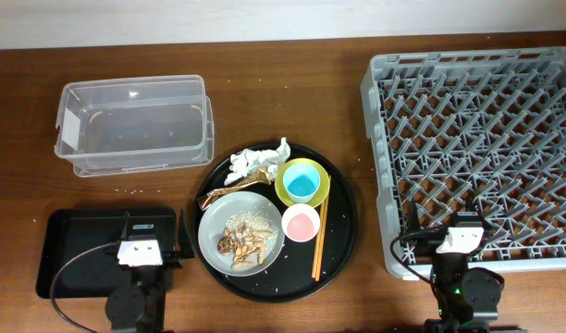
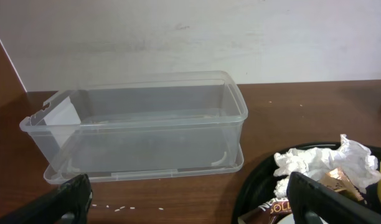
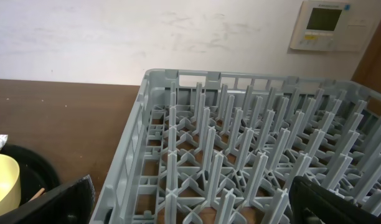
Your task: Sort waste into correct bins and load items into the dishwasher rack
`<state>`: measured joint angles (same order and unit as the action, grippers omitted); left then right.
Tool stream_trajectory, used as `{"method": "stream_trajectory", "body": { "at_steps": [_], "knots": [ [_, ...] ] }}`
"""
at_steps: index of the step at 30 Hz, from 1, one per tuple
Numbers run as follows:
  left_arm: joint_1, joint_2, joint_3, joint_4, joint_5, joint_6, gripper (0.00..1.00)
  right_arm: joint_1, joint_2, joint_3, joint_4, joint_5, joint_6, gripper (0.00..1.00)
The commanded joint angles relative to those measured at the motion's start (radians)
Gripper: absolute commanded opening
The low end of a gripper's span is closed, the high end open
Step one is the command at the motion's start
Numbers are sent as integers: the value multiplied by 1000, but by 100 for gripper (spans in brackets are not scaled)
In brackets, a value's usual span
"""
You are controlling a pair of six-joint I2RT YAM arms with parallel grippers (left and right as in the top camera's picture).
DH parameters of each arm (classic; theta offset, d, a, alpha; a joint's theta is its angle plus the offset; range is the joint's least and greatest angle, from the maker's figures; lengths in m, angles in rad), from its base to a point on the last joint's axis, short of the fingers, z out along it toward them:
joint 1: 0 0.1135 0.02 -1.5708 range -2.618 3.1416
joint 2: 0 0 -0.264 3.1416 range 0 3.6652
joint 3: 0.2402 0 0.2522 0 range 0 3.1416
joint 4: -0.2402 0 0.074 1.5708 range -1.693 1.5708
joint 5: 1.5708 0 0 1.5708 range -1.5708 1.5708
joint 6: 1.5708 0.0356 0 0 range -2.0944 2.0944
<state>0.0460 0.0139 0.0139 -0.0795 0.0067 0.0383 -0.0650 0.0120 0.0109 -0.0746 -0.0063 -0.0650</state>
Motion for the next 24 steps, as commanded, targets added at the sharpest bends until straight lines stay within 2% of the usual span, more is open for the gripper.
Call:
{"method": "stream_trajectory", "body": {
  "at_steps": [1,19,22,24],
  "knots": [
    [-4,-8,-5,-3,-11,16,99,-8,-5,-5,-5,-9,-6,98],
    [-4,-8,-5,-3,-11,16,99,-7,-5,-5,-1,-10,-6,98],
    [-4,-8,-5,-3,-11,16,99,-7,-5,-5,13,-164,1,98],
    [-4,-8,-5,-3,-11,16,99,-7,-5,-5,67,-472,108,98]
  ]
}}
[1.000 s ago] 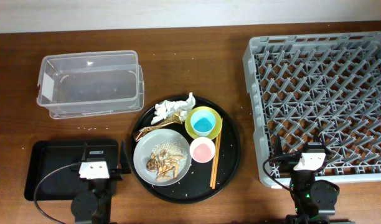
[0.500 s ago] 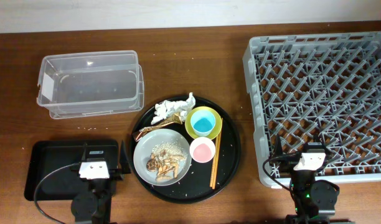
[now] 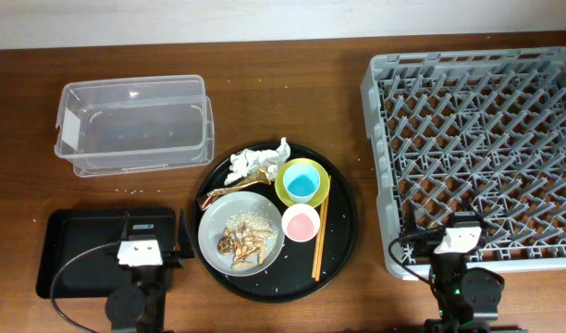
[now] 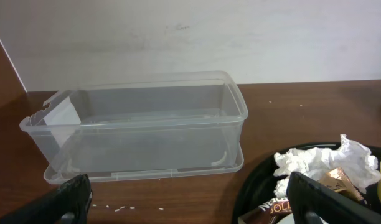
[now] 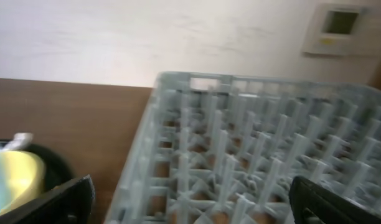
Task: Sort waste into correct bins and load items into the dishwasher rack
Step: 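Reach the right gripper over the tray and grasp the pink cup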
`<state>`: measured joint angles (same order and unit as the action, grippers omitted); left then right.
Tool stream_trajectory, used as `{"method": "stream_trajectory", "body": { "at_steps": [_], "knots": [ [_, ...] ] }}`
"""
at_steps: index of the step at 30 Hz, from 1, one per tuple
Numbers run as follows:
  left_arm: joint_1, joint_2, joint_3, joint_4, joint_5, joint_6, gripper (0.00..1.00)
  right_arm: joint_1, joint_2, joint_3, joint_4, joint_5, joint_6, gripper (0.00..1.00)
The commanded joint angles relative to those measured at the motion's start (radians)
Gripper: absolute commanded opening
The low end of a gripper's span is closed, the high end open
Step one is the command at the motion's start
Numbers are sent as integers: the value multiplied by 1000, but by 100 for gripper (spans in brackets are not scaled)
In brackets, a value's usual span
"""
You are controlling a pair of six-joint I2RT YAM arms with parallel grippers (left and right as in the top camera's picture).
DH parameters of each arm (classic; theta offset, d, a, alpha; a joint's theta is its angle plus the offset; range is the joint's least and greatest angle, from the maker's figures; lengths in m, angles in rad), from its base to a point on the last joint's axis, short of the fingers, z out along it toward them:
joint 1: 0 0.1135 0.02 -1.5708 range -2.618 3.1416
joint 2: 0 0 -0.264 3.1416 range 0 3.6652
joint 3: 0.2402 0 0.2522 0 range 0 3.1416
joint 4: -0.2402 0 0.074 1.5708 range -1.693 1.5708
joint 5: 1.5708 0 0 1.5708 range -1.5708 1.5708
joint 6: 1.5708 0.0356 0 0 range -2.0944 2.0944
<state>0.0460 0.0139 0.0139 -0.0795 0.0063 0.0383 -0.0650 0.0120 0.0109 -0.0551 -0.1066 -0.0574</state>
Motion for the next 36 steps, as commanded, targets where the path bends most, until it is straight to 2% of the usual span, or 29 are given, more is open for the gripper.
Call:
{"method": "stream_trajectory", "body": {
  "at_steps": [1,3,4,6,9,12,15,19,24,27,28,31,33,36],
  "knots": [
    [-4,-8,-5,-3,-11,16,99,-7,-5,-5,66,-579,193,98],
    [-4,-8,-5,-3,-11,16,99,-7,-5,-5,80,-874,351,98],
    [-4,-8,-5,-3,-11,16,99,-7,-5,-5,126,-939,435,98],
    [-4,-8,-5,-3,-11,16,99,-7,-5,-5,211,-955,584,98],
    [-4,-8,-5,-3,-11,16,99,-8,-5,-5,462,-862,867,98],
    [-4,-8,-5,-3,-11,16,99,-8,-5,21,579,-769,961,98],
    [-4,-8,-5,-3,-11,16,99,-8,10,93,513,-712,928,98],
    [-4,-8,-5,-3,-11,16,99,-8,118,293,245,-666,730,98],
    [-4,-8,-5,-3,-11,16,99,-7,467,743,-355,-582,363,98],
    [-4,-8,-5,-3,-11,16,99,-6,689,1022,-700,-495,207,98],
    [-4,-8,-5,-3,-11,16,99,8,805,1168,-868,-448,162,98],
    [-4,-8,-5,-4,-11,16,99,82,944,1344,-1042,-359,139,98],
    [-4,-8,-5,-3,-11,16,99,208,1018,1437,-1117,-233,144,98],
    [-4,-8,-5,-3,-11,16,99,419,1058,1470,-1135,-4,263,98]
  ]
}}
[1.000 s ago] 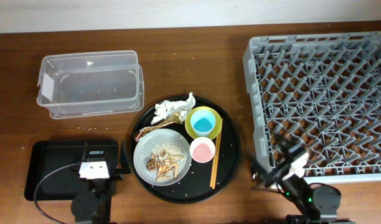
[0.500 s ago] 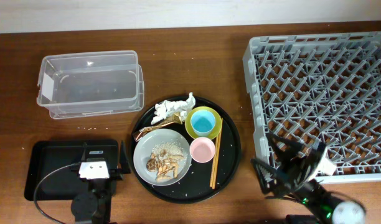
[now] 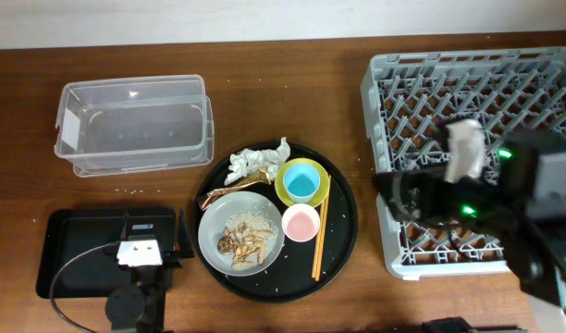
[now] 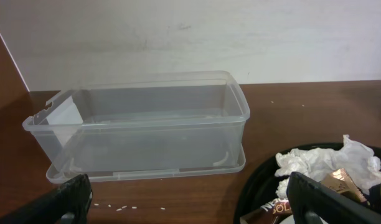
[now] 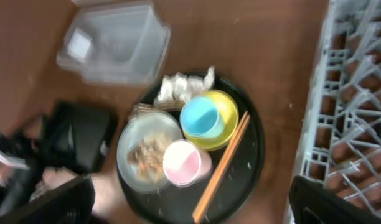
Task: Sort waste into correct bins and load items into the dishwasher rack
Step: 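Reach the right gripper over the tray and grasp the pink cup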
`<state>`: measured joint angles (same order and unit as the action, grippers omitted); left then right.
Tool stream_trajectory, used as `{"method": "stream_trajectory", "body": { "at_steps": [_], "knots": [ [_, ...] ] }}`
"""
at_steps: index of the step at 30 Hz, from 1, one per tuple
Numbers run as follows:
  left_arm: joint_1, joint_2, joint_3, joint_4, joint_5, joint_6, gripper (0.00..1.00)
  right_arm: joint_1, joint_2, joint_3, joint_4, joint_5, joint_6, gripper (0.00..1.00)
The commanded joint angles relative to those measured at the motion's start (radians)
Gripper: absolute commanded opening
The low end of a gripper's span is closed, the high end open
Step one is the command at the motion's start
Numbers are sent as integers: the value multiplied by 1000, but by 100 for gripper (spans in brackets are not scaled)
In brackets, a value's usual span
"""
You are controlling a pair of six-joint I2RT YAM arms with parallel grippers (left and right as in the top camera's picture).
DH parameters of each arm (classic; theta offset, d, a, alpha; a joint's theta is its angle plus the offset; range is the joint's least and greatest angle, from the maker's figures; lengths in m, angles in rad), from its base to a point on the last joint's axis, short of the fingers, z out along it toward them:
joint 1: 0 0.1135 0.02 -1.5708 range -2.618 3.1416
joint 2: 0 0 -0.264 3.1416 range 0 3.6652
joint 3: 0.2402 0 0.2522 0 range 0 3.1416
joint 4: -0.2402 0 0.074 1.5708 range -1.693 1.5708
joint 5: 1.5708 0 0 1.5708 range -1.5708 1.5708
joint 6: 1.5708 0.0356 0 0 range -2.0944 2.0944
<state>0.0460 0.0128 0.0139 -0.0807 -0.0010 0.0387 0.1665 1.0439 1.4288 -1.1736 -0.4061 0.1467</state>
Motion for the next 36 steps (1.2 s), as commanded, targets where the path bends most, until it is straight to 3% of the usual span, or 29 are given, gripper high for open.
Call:
{"method": "stream_trajectory", "body": {
  "at_steps": [1,4,10,16,19,21,31,36],
  "knots": [
    [-4,-6,-5,-2,-3,16,99,242,33,51,-17,356,100,98],
    [-4,-6,-5,-2,-3,16,99,484,99,51,-20,534,241,98],
    [-4,-6,-5,-2,-3,15,99,724,308,51,29,507,267,98],
    [-4,-6,-5,-2,-3,16,99,759,537,51,69,373,281,99],
    [-4,-6,-5,-2,-3,15,99,755,636,51,70,398,351,79],
    [-4,-6,-5,-2,-3,15,99,755,693,51,74,415,378,73],
    [-4,-6,-5,-2,-3,16,99,756,807,51,98,542,421,60],
    [-4,-6,-5,-2,-3,16,99,756,840,49,114,572,439,59]
  ]
}}
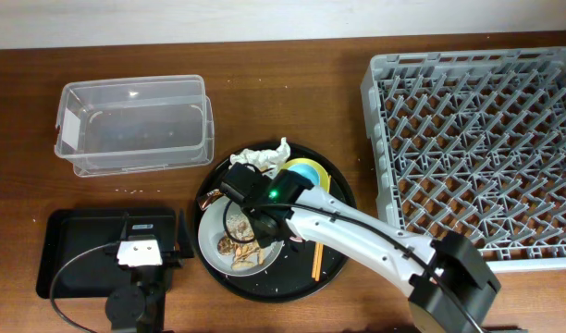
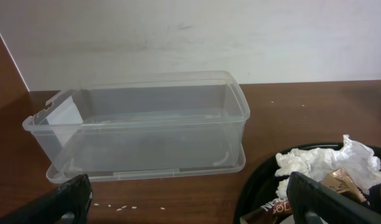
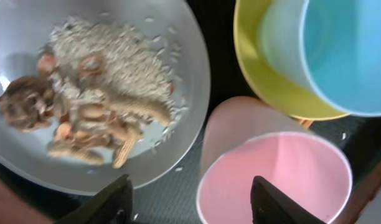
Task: Sort waste into correct bins and load items into the dishwasher rack
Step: 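Reach the right gripper over the tray and grasp the pink cup, then lift the pink cup and carry it to the rack's upper area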
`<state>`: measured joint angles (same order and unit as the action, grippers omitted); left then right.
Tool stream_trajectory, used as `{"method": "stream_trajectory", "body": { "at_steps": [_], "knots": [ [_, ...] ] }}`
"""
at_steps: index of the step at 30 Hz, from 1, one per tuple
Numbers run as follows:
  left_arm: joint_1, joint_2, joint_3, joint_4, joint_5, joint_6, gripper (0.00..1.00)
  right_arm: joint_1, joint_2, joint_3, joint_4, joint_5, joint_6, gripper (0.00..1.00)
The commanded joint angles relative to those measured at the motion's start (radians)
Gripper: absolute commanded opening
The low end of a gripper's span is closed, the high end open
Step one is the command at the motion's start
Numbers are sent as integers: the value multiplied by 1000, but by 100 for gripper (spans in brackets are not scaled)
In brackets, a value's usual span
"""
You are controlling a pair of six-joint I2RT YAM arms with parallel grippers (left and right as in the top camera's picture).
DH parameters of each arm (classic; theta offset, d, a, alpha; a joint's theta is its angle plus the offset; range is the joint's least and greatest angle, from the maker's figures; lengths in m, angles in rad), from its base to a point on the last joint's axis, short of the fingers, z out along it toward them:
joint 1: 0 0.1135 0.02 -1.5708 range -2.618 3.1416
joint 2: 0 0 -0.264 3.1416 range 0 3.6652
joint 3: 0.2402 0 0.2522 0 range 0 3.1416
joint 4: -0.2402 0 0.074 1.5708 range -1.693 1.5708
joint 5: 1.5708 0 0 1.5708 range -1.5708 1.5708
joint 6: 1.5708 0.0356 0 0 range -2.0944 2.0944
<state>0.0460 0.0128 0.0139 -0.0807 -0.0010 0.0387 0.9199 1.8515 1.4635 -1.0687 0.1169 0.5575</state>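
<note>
A round black tray (image 1: 346, 213) holds a grey plate (image 3: 28, 25) of rice and food scraps (image 3: 97, 112), a pink cup (image 3: 284, 168), a blue cup (image 3: 349, 50) in a yellow bowl (image 3: 265, 74), chopsticks (image 1: 316, 264), a crumpled tissue (image 2: 321, 163) and a gold wrapper (image 2: 343, 182). My right gripper (image 3: 193, 202) hangs open low over the tray. One finger is over the plate's edge and the other over the pink cup's mouth. My left gripper (image 2: 190, 205) stands open and holds nothing. In the overhead view the right arm hides the pink cup.
A clear plastic bin (image 1: 135, 125) stands at the back left. A black bin (image 1: 79, 242) lies at the front left under the left arm. The grey dishwasher rack (image 1: 477, 139) fills the right side. A few rice grains (image 2: 119, 208) dot the table.
My right arm was raised over the rack's left part, its camera seeing the whole tray from high up. Now it reaches across, gripper open and low between plate and pink cup. The left arm is unchanged.
Both arms first rested at the front edge, the right wrist facing the rack. Then the right wrist view blurred and shifted. Later the right arm was high above the rack, looking down on the tray. Now it is down over the tray by the pink cup.
</note>
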Motion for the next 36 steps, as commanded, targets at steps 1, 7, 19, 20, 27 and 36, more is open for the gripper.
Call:
{"method": "stream_trajectory", "body": {
  "at_steps": [1,7,19,20,27,36],
  "knots": [
    [-4,-6,-5,-2,-3,15,99,5,40,14,12,45,33,59],
    [-4,-6,-5,-3,-3,16,99,5,72,12,14,53,54,54],
    [-4,-6,-5,-2,-3,16,99,3,70,13,6,51,54,24],
    [-4,-6,-5,-2,-3,16,99,3,67,13,2,51,54,21],
    [-4,-6,-5,-2,-3,16,99,2,62,115,-124,49,54,4],
    [-4,-6,-5,-2,-3,16,100,-21,47,416,-385,53,-5,4]
  ]
}}
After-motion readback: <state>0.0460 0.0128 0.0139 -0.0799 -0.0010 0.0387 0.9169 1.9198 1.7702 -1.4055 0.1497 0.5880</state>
